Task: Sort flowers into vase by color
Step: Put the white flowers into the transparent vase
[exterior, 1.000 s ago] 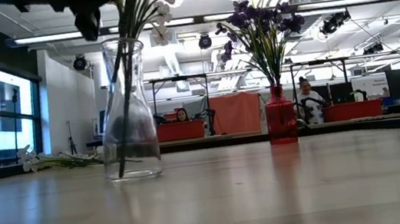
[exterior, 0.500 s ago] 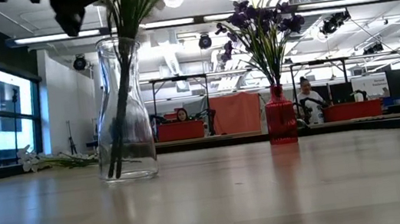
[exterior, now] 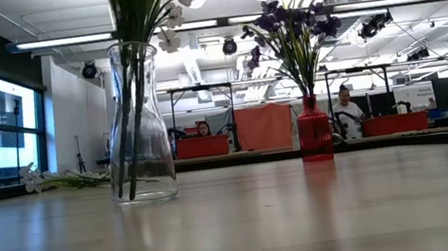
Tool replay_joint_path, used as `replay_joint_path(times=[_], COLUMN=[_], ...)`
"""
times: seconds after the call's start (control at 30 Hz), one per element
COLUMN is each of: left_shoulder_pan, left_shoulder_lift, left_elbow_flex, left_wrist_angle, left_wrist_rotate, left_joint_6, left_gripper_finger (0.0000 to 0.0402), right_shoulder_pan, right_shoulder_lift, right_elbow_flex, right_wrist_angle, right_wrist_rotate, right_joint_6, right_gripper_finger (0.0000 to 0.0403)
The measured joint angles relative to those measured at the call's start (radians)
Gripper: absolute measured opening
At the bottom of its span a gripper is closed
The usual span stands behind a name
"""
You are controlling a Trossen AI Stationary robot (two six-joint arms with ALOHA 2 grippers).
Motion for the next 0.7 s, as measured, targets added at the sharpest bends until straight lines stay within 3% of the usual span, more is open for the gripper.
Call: replay_joint_path(times=[0.2, 0.33, 0.4, 0.53, 0.7], left_shoulder_pan=[0.055, 0.130, 0.196, 0.381, 0.644], left_shoulder_lift=[0.005, -0.001, 0.005, 0.030, 0.084], left_elbow_flex=[0.112, 0.210, 0.249, 0.305, 0.313], left_wrist_angle=[-0.166, -0.230, -0.293, -0.462, -0.518], left_wrist_rotate=[-0.060, -0.246, -0.289, -0.229, -0.004], left_joint_6=[0.105, 0.073, 0.006, -0.097, -0.139], left_gripper_finger=[0.0216, 0.0216, 0.0216, 0.0216, 0.0216], right_shoulder_pan=[0.000, 0.000, 0.000, 0.000, 0.000], right_shoulder_lift=[0.000, 0.000, 0.000, 0.000, 0.000], right_elbow_flex=[0.000, 0.000, 0.000, 0.000, 0.000], right_wrist_angle=[0.000, 0.000, 0.000, 0.001, 0.001], right_wrist_rotate=[0.002, 0.002, 0.002, 0.002, 0.002], right_joint_6=[0.015, 0.060, 0.078, 0.087, 0.087], right_gripper_finger=[0.0374, 0.0374, 0.0374, 0.0374, 0.0374])
